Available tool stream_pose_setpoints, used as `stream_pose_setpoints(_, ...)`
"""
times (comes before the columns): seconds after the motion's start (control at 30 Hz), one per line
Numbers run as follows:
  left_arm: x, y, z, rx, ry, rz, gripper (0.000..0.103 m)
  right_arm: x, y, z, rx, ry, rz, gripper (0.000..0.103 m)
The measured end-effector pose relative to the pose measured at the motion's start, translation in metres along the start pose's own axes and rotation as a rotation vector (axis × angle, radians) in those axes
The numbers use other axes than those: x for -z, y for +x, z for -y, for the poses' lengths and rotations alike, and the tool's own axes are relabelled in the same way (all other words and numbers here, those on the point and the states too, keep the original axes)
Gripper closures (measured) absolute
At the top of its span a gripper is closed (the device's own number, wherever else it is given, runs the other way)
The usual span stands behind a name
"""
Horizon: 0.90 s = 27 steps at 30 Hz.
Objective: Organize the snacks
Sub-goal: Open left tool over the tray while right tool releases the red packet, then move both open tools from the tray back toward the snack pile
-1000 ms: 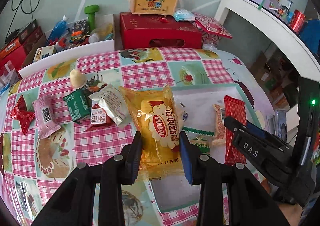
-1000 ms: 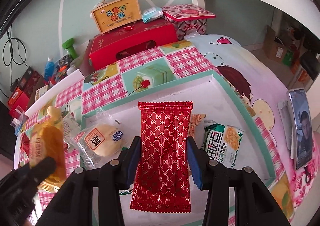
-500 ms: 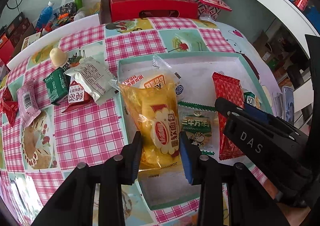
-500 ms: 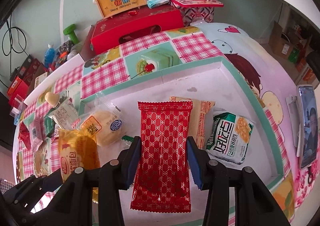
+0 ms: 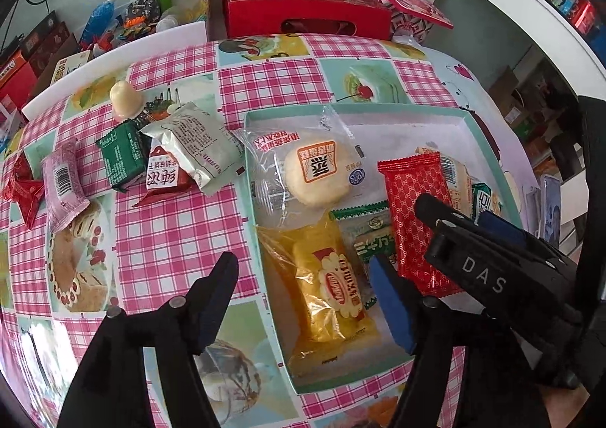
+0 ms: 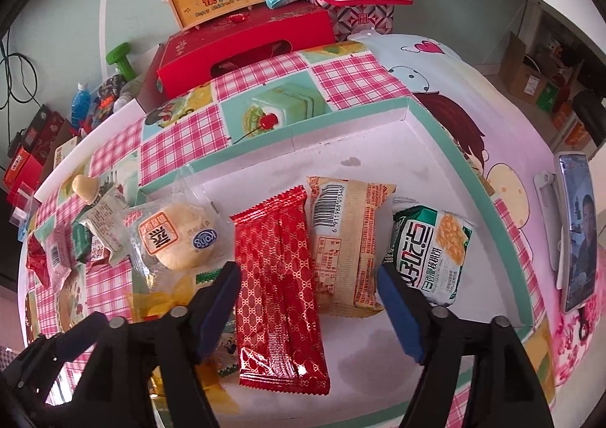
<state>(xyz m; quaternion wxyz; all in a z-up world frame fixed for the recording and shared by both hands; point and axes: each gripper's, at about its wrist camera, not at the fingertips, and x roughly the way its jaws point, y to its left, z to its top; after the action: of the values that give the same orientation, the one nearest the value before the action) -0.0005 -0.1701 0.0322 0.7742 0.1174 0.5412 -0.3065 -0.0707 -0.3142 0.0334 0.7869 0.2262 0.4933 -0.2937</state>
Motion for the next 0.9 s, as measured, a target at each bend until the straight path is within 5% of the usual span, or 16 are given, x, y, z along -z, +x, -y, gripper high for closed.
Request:
stream_pose_setpoints(0.4, -0.004, 0.000, -0.043, -0.106, -0.134, 0.021, 0.020, 0.000, 0.003, 0.001, 0.031, -0.011, -0.003, 0.000)
stream_pose_setpoints(0.7, -0.006, -0.004, -0.080, -0.210, -0.256, 0.063, 0.002, -0.001, 0.002, -0.002, 0.041, -0.026, 0.019, 0.000)
stream_pose_setpoints(0.9, -0.006, -0.004, -0.093, -0.209, -0.292, 0.053, 0.002, 0.000, 0.001, -0.010, 0.054, -0.065, 0.025, 0.000)
